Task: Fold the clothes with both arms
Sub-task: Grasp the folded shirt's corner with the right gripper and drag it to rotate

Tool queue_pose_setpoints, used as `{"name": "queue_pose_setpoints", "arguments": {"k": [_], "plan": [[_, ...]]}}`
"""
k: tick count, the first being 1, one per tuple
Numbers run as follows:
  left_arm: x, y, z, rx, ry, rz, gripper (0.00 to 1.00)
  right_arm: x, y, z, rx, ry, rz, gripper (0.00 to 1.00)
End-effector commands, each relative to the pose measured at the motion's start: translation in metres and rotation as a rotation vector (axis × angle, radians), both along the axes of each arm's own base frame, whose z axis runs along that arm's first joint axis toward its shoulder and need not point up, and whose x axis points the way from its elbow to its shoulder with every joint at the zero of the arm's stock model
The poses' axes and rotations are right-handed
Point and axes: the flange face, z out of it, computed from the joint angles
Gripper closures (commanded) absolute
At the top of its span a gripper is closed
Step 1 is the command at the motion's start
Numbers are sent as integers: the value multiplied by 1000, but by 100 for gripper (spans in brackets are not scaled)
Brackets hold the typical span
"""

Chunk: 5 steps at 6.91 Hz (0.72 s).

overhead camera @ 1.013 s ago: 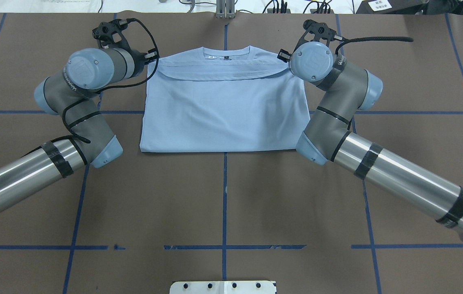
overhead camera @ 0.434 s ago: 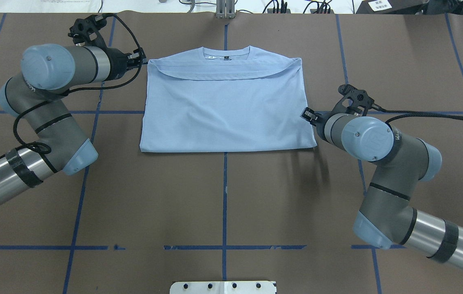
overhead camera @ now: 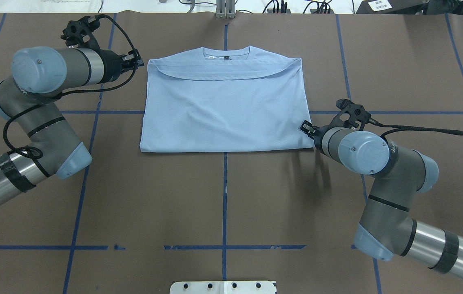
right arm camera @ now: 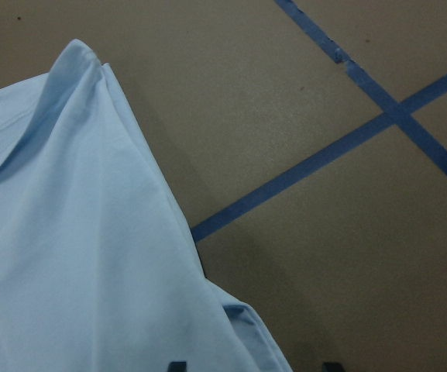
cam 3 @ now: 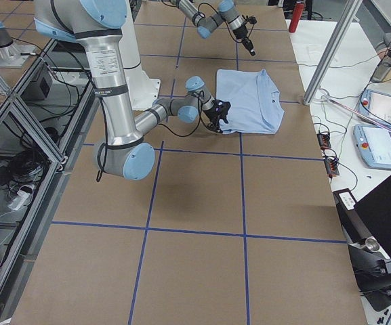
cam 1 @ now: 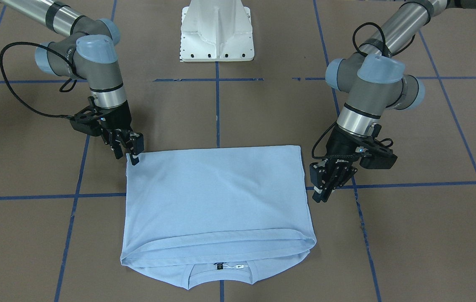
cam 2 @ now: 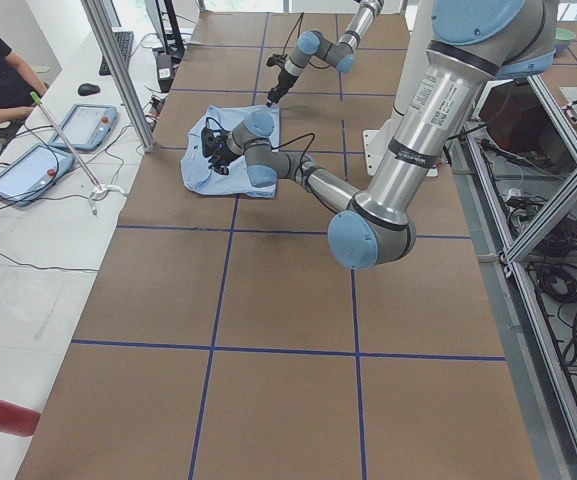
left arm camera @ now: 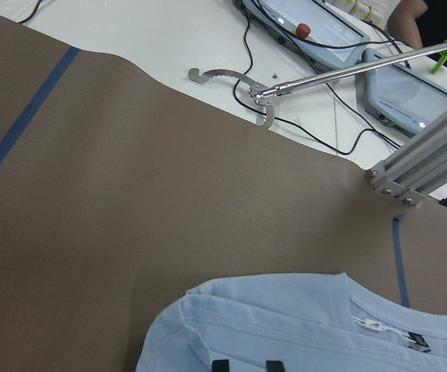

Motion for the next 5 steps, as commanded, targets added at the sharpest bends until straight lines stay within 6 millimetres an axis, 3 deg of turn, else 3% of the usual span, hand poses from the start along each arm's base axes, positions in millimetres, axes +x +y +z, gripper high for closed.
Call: {"name": "queue_pose_setpoints", "arguments": {"k": [1,2,3,5], "plan": [[-1,1,0,-1,1,0,71,-8,7,6,-6,10,-15,35],[0,0,1,-2,0,0,71,-7,7,3,-5,3,-15,58],[0,0,1,-2,0,0,71,-5,8,6,-8,7,-16,99],[2,1,0,-9,9,-1,69,-10,23,14,-14,16,-38,100]]}}
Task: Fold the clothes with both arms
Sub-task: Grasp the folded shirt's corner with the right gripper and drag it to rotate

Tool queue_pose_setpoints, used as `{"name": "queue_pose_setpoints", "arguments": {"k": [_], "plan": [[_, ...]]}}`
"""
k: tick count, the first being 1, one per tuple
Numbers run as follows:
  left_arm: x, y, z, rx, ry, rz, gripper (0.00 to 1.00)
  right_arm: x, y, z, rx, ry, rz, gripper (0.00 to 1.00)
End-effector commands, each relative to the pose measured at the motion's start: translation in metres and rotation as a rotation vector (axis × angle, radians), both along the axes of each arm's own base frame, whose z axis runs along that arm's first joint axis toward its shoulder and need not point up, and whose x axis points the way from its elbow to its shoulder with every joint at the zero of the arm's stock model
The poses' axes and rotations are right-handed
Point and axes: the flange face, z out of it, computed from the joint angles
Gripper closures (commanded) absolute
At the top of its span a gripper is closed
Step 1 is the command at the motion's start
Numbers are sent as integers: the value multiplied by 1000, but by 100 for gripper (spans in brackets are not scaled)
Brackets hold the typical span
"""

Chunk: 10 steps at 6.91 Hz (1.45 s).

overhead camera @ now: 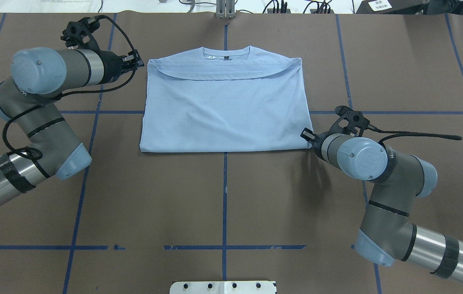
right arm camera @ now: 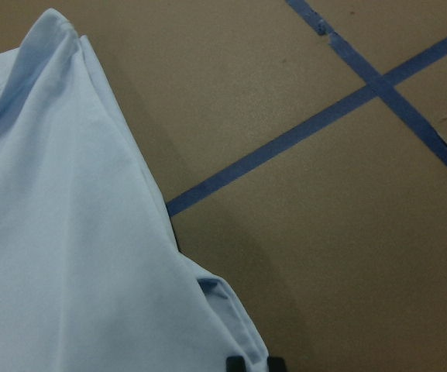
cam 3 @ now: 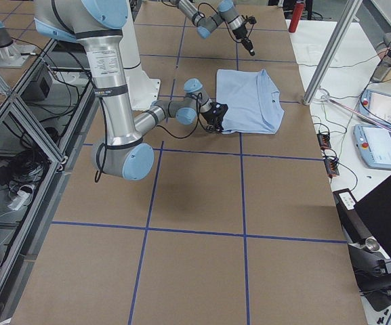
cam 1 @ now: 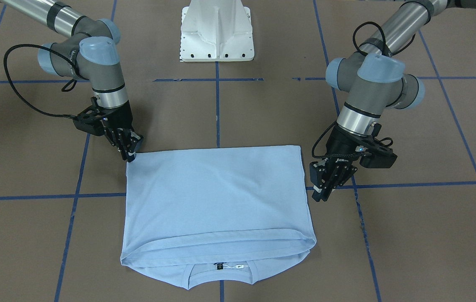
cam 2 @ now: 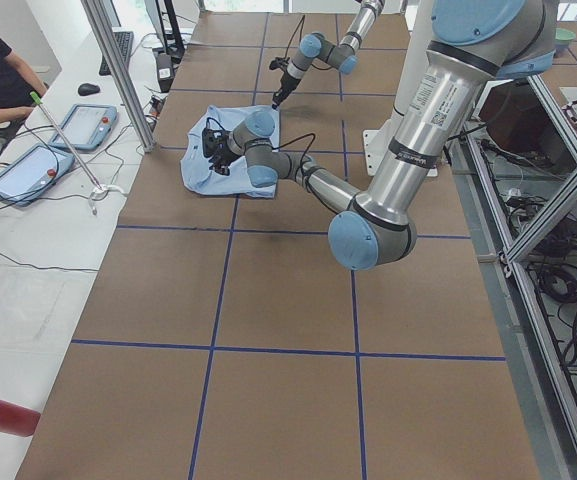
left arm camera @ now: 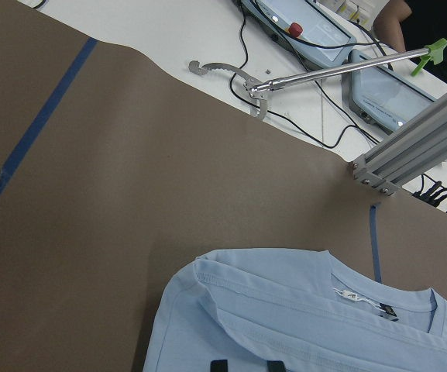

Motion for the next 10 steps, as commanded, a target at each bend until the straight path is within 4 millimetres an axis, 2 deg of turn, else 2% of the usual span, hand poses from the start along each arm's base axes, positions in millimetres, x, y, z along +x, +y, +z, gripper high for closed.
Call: {"name": "queue_pose_setpoints", "arguments": {"k": [1,2,3,4,5,6,7,8,9,10], "plan": [[0,1,-1,-6,8,-2,69,2,18,-15,14,-32,-24,100],[0,4,-8,-13,32,-5,69,18,51,-19,20,-51,-66,100],[0,9,-17,-21,53,-7,69,41,97,-21,12,-75,-120,100],[-1,12,-22,-41,64,-5,69,61,140,-35,-25,-134,-151,100],[1,21,-33,-60,103,29,69,71,194,-47,-75,-177,-217,100],[19,55,-50,-64,156,88,68,74,251,-35,-105,-140,-345,100],[34,80,-54,-78,181,127,67,76,295,-46,-119,-154,-462,100],[40,95,-59,-86,197,147,67,77,322,-62,-138,-192,-517,100],[45,99,-58,-100,184,153,64,75,324,-62,-119,-190,-493,1],[64,117,-60,-143,212,172,62,71,317,-56,-71,-171,-430,0]]}}
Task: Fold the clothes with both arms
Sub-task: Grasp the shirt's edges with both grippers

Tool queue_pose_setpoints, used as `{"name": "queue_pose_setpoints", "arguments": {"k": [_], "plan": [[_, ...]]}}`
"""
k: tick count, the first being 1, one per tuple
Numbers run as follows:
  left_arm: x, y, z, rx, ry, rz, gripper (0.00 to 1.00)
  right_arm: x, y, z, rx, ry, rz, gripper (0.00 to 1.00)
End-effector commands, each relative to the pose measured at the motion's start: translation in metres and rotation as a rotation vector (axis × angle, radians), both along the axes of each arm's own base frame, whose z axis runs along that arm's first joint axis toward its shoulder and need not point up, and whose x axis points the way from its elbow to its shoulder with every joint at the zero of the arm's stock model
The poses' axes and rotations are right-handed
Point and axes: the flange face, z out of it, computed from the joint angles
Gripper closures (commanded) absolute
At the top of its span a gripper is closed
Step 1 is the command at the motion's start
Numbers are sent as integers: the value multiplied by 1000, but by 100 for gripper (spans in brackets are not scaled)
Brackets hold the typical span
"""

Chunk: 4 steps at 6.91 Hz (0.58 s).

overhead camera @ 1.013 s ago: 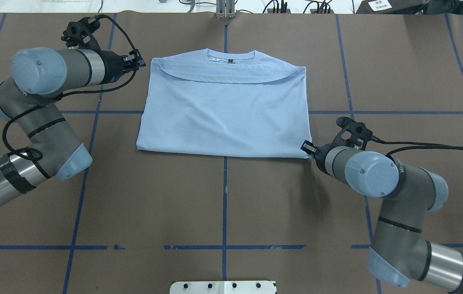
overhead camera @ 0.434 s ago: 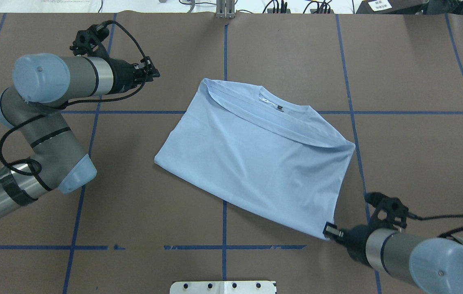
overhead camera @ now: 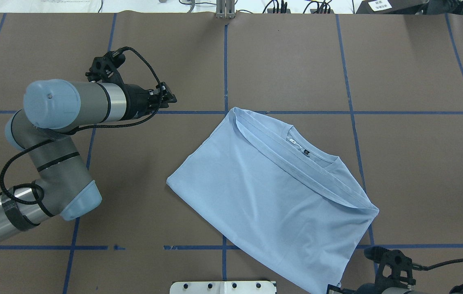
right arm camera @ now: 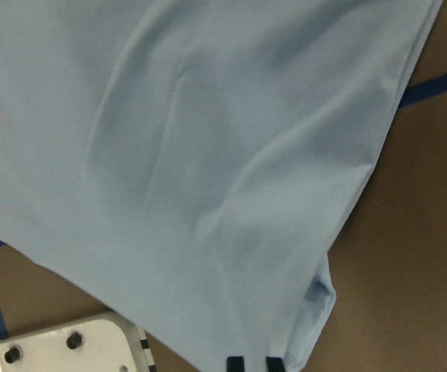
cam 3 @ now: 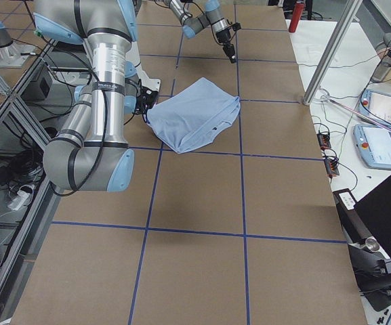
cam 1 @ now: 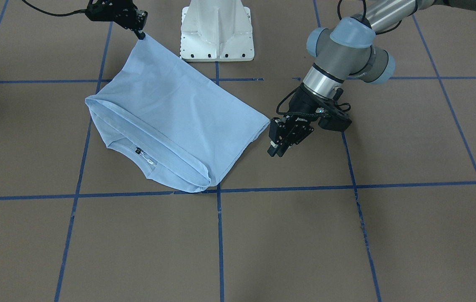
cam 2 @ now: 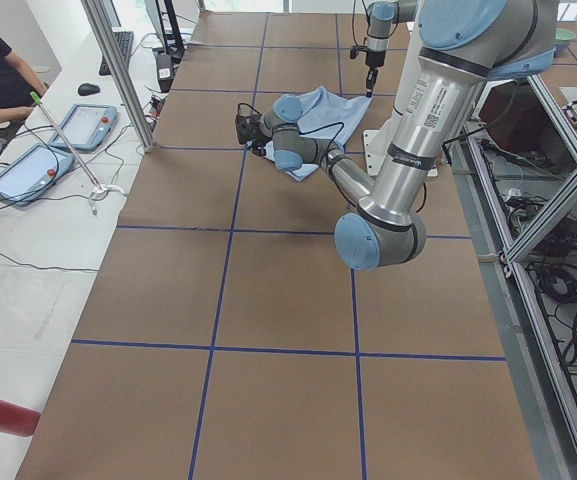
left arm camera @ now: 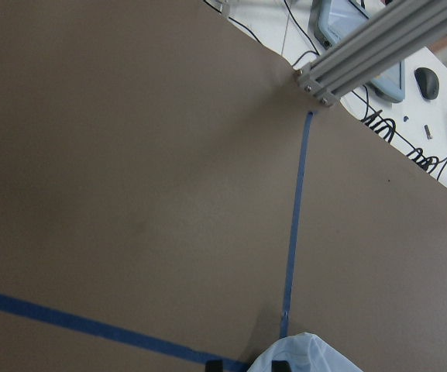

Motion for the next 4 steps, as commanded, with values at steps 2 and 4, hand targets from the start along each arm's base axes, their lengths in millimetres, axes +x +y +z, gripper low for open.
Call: {"name": "queue_pose_setpoints", "arguments": {"k": [2,4], "plan": [[31,37,1,-49,21,49,60,-20,-18,35,171,61,221,0],[20,69,17,-98,23,72,58,-14,-25,17,185,14,268,0]]}}
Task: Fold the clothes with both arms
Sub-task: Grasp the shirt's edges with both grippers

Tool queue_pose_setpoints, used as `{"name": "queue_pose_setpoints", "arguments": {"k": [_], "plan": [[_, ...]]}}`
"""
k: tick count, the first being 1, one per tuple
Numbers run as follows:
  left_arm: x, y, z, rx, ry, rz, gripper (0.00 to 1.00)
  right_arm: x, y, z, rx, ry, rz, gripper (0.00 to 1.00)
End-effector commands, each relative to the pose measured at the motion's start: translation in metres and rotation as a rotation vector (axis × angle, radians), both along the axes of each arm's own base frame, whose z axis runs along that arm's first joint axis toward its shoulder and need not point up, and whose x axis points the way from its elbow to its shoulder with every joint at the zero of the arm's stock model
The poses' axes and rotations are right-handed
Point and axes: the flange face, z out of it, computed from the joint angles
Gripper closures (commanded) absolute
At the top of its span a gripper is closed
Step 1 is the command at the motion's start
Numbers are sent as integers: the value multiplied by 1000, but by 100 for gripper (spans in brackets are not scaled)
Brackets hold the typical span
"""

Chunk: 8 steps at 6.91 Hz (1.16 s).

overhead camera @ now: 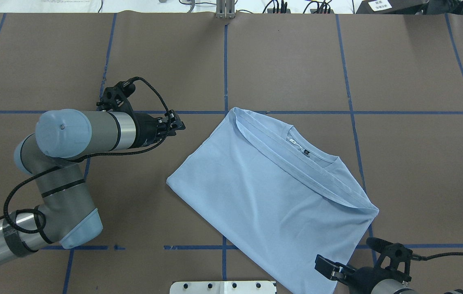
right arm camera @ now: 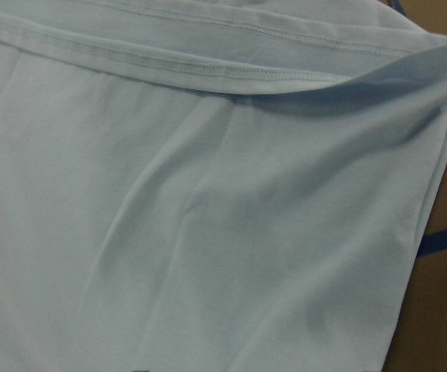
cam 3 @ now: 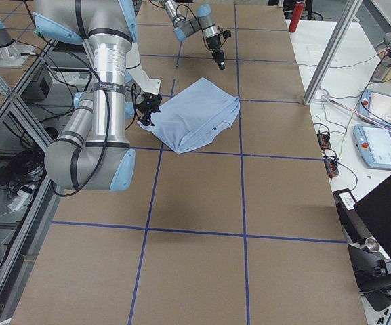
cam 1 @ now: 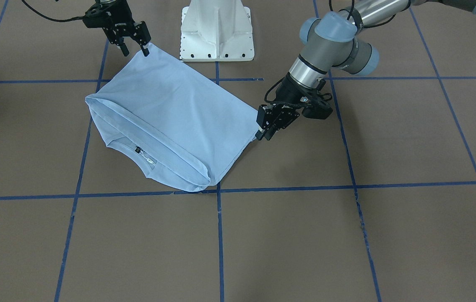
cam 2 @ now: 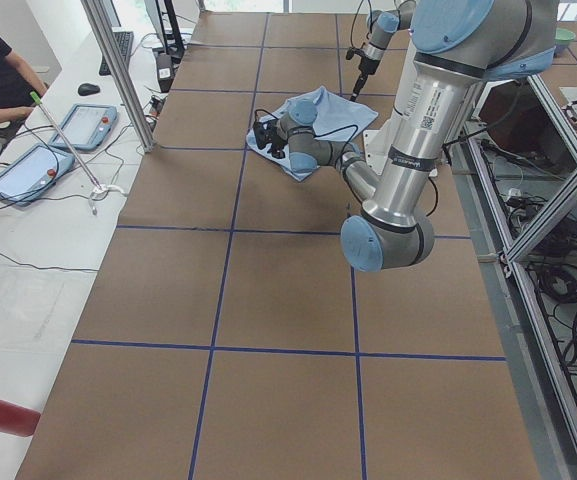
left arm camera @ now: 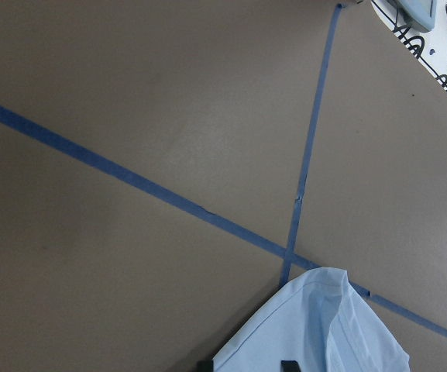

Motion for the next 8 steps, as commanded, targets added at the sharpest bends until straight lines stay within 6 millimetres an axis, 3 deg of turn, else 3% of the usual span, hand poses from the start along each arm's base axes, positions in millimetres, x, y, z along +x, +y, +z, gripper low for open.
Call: {"name": "queue_pose_setpoints", "arguments": {"k": [1,2,3,4,5,8], "plan": [[2,31,20,-81,-62,30,58,27,-35,-39,9,-88,93,0],[9,36,27,-121,-130,40,57,37,-51,-60,7,-134,131,0],[17,42,34,-195,-176,35,57,37,-89,-74,-24,-172,185,0],[37,62,35,-228,-189,67,57,40,-119,-64,-66,-155,194,0],[55,72,35,-228,-200,86,56,32,-129,-64,-55,-146,182,0],[68,78,43,-232,-232,78,57,28,-133,-66,-47,-148,187,0]]}}
